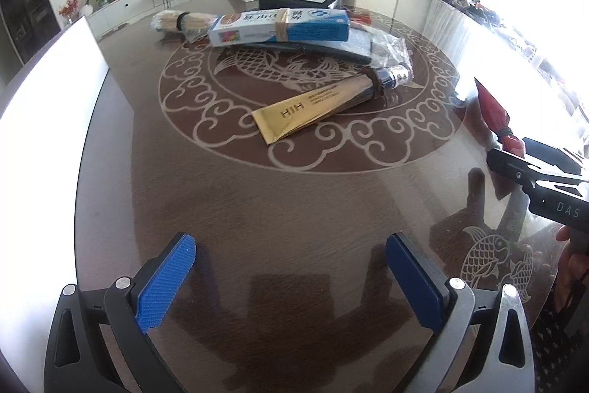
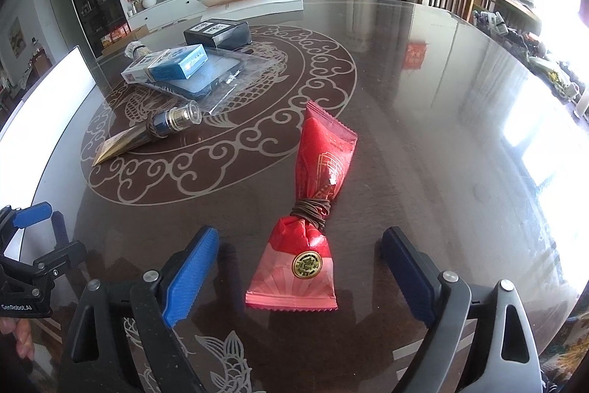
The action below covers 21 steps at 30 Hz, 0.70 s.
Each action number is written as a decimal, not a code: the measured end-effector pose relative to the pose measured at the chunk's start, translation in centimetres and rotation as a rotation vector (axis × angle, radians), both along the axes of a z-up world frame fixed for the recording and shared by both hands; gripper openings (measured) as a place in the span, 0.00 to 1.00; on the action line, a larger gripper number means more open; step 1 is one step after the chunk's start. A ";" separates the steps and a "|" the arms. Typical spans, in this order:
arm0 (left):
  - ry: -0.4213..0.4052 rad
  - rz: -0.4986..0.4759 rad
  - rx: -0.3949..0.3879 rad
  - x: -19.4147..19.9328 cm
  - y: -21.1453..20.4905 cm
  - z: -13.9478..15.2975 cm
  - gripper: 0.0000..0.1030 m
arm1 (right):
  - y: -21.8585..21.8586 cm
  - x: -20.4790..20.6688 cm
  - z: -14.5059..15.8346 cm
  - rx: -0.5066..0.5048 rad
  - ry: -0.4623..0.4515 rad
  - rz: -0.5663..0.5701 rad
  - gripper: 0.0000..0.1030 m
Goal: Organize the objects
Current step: 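Lift the red packet with the right gripper while the left gripper approaches the gold tube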
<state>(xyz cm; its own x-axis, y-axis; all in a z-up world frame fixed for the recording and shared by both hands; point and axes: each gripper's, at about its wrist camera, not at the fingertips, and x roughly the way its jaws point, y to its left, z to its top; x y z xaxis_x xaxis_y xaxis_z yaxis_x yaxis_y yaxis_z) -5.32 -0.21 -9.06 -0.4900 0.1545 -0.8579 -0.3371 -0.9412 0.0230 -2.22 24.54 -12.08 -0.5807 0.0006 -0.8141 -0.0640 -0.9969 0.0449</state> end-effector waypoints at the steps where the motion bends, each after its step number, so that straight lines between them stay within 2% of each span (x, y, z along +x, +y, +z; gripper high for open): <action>1: 0.019 -0.024 -0.019 -0.1 0.6 0.5 1.00 | 0.0 0.0 0.0 0.000 0.000 -0.001 0.89; 4: 0.066 -0.099 -0.085 -1.0 2.3 2.0 1.00 | -0.1 0.0 -0.1 0.009 -0.002 0.002 0.89; 8: 0.082 -0.200 -0.151 -3.7 4.1 3.3 1.00 | -0.1 0.0 -0.1 0.014 -0.004 0.004 0.90; 13: 0.026 -0.325 -0.162 -6.8 5.4 2.7 1.00 | 0.2 0.2 0.0 -0.003 -0.001 0.000 0.90; 21: 0.031 -0.393 -0.170 -8.9 7.2 2.1 1.00 | 0.3 0.2 0.0 -0.019 0.002 -0.003 0.91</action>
<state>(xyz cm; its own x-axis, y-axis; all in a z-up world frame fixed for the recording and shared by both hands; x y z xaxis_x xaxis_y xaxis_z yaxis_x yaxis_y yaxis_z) -14.20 7.03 -6.92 -0.4480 0.1922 -0.8731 -0.6664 -0.7229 0.1828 -2.00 24.81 -12.05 -0.5822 -0.0137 -0.8129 -0.0665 -0.9957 0.0644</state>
